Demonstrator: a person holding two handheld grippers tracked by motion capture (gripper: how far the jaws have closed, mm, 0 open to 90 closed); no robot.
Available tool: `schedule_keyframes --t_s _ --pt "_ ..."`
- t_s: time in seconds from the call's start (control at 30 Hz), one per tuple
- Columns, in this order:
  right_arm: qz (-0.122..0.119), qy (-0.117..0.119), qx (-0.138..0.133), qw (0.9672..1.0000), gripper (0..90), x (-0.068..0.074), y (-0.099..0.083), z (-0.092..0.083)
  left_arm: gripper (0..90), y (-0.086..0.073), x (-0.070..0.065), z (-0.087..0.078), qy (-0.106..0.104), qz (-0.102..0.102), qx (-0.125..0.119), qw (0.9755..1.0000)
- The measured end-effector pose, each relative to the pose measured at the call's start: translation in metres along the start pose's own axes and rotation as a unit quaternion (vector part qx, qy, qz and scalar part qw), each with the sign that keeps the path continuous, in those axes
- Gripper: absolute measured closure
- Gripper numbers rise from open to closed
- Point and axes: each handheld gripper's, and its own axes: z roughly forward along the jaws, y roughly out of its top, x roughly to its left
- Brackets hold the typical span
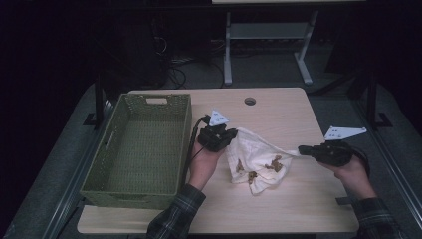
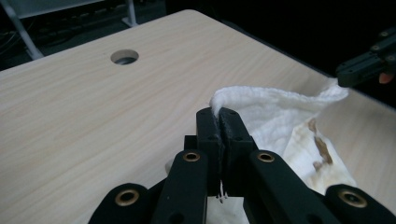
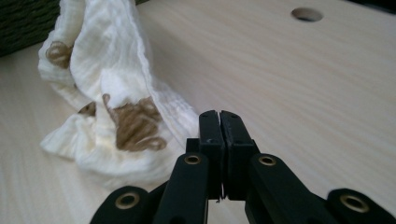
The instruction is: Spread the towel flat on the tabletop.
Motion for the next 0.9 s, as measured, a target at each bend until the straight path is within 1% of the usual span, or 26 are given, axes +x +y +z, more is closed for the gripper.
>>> schedule_keyframes --t_s 0.03,0.07,0.17,0.27,0.3,0.37,0.4,0.47,0.6,0.63,0.67,0.73,0.8,0.83,0.9 --pt "0.001 -0.003 -0.001 1.0000 88.1 -0.002 0.002 0.000 87.7 0.002 0.002 0.004 0.006 0.002 0.004 1.0000" --pt "0.005 -0.006 -0.005 1.0000 88.1 -0.005 0.005 0.000 87.7 0.004 0.005 0.010 0.009 -0.006 -0.001 0.9999" --pt "0.011 -0.017 -0.003 0.9998 88.0 -0.014 0.009 0.008 87.6 0.007 0.011 0.025 0.019 -0.009 0.011 0.9997" --pt "0.018 -0.026 0.003 0.9995 88.0 -0.024 0.010 0.017 87.5 0.006 0.020 0.043 0.032 -0.016 0.024 0.9991" --pt "0.021 -0.027 0.006 0.9994 88.0 -0.028 0.011 0.021 87.3 0.004 0.024 0.048 0.034 -0.019 0.031 0.9988" --pt "0.025 -0.033 0.013 0.9991 87.9 -0.035 0.010 0.028 87.3 0.000 0.032 0.057 0.030 -0.032 0.038 0.9983" --pt "0.028 -0.034 0.016 0.9989 87.9 -0.038 0.010 0.032 87.3 -0.002 0.035 0.062 0.030 -0.035 0.042 0.9980" --pt "0.029 -0.038 0.025 0.9985 87.8 -0.044 0.009 0.039 87.1 -0.008 0.040 0.070 0.034 -0.043 0.053 0.9971" --pt "0.036 -0.044 0.040 0.9976 87.3 -0.052 0.007 0.054 86.2 -0.021 0.049 0.082 0.040 -0.051 0.073 0.9952" --pt "0.036 -0.046 0.044 0.9973 86.9 -0.053 0.007 0.057 83.9 -0.024 0.050 0.084 0.044 -0.052 0.077 0.9947" --pt "0.034 -0.049 0.044 0.9973 85.5 -0.055 0.006 0.060 79.4 -0.026 0.051 0.085 0.046 -0.053 0.081 0.9943" --pt "0.038 -0.052 0.042 0.9970 78.0 -0.056 0.006 0.061 69.9 -0.028 0.050 0.084 0.053 -0.052 0.083 0.9938" --pt "0.037 -0.047 0.035 0.9976 71.0 -0.055 0.007 0.058 62.9 -0.029 0.049 0.080 0.052 -0.050 0.083 0.9939" --pt "0.038 -0.046 0.033 0.9977 69.3 -0.053 0.008 0.056 59.9 -0.028 0.048 0.078 0.054 -0.047 0.085 0.9938" --pt "0.039 -0.038 0.026 0.9982 66.4 -0.050 0.010 0.052 56.6 -0.028 0.046 0.073 0.046 -0.043 0.084 0.9945"
